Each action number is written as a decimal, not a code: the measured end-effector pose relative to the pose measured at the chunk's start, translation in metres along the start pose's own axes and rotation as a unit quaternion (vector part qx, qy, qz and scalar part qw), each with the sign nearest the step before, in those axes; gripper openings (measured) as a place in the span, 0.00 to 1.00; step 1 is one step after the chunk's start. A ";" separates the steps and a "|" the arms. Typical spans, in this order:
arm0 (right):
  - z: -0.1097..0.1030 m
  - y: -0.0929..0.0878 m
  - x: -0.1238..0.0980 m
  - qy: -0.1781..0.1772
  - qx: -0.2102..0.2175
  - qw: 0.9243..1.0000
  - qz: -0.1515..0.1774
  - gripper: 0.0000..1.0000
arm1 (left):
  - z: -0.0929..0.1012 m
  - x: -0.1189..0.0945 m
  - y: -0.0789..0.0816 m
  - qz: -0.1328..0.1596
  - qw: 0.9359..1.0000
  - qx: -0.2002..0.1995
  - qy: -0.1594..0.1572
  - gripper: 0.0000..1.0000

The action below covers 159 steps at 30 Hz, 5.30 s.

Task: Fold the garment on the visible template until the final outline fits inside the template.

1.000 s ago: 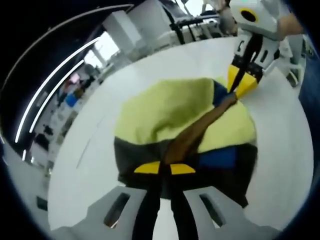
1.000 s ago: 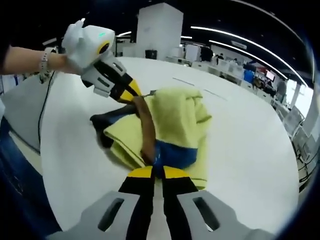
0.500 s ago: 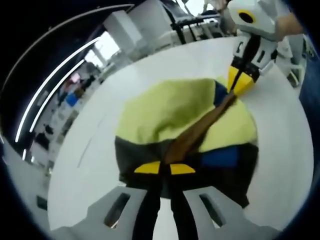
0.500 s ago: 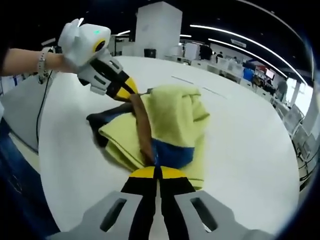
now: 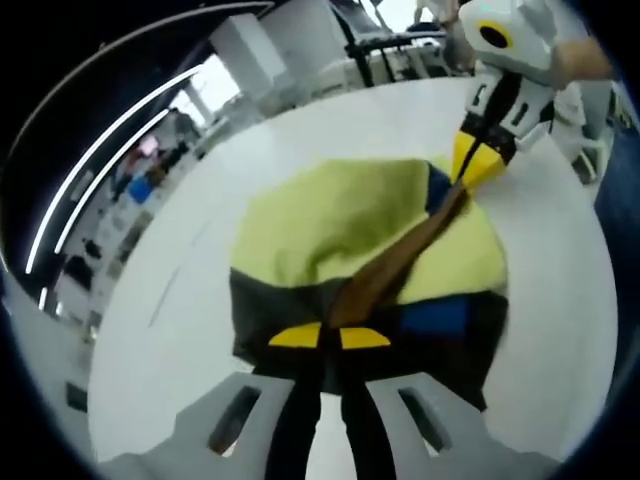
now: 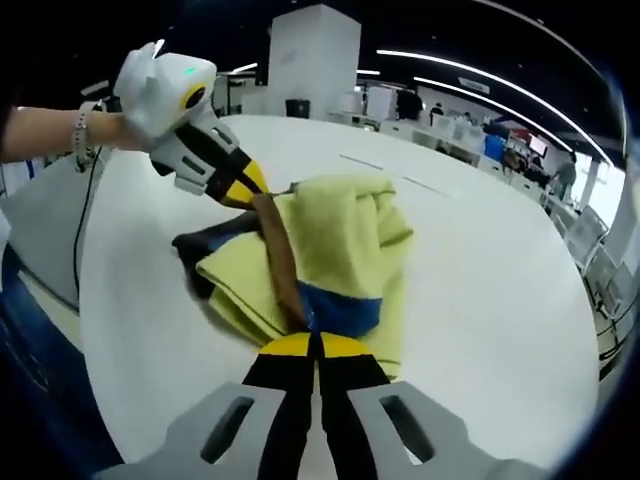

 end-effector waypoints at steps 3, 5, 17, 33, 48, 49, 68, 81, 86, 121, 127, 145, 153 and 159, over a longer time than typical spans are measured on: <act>-0.001 0.000 0.000 0.003 0.000 1.000 -0.001 0.02 | 0.001 -0.001 0.000 -0.002 1.000 -0.004 -0.003 0.00; 0.000 -0.001 0.000 0.002 0.008 1.000 -0.003 0.02 | 0.001 -0.002 0.000 -0.004 1.000 -0.005 -0.006 0.00; 0.006 0.002 -0.004 -0.001 0.014 1.000 -0.004 0.01 | 0.006 -0.006 -0.006 -0.033 0.999 -0.032 -0.017 0.00; 0.017 0.016 -0.012 0.000 0.007 1.000 -0.002 0.01 | 0.006 -0.018 -0.002 -0.055 0.997 -0.044 -0.029 0.00; 0.033 0.038 -0.021 -0.014 -0.022 1.000 0.011 0.01 | 0.004 -0.034 0.010 -0.063 0.997 -0.036 -0.035 0.00; 0.034 0.039 -0.021 -0.015 -0.026 0.999 0.012 0.01 | 0.004 -0.035 0.011 -0.065 0.997 -0.033 -0.035 0.00; 0.047 0.067 -0.031 -0.016 -0.033 0.999 0.026 0.01 | -0.008 -0.052 0.026 -0.083 0.994 -0.056 -0.038 0.00; 0.045 0.091 -0.040 0.008 -0.009 0.998 0.054 0.01 | -0.017 -0.077 0.036 -0.088 0.992 -0.086 -0.025 0.00; 0.046 0.104 -0.047 0.009 -0.011 0.998 0.063 0.01 | -0.023 -0.087 0.040 -0.088 0.991 -0.101 -0.015 0.00; 0.041 0.144 -0.084 0.001 -0.048 0.995 0.086 0.01 | -0.036 -0.122 0.069 -0.070 0.989 -0.129 -0.001 0.00; 0.039 0.145 -0.085 0.005 -0.046 0.995 0.088 0.01 | -0.039 -0.129 0.073 -0.071 0.990 -0.125 0.004 0.00; 0.040 0.162 -0.103 0.003 -0.061 0.993 0.099 0.01 | -0.045 -0.145 0.087 -0.072 0.990 -0.120 0.002 0.00; 0.039 0.170 -0.110 0.008 -0.070 0.992 0.102 0.01 | -0.054 -0.155 0.097 -0.066 0.991 -0.115 0.012 0.00; 0.039 0.176 -0.115 0.013 -0.083 0.992 0.095 0.01 | -0.055 -0.161 0.102 -0.069 0.992 -0.108 0.012 0.00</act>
Point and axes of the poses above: the point that each gripper's makers call its tool centre point, and the gripper's own axes: x roughly forward along the fingers, z roughly to its right, y roughly out of its top, the point moved 1 cm from there along -x, roughly backward along the fingers, and after that the axes turned 2 degrees about y, right-handed, at the moved point
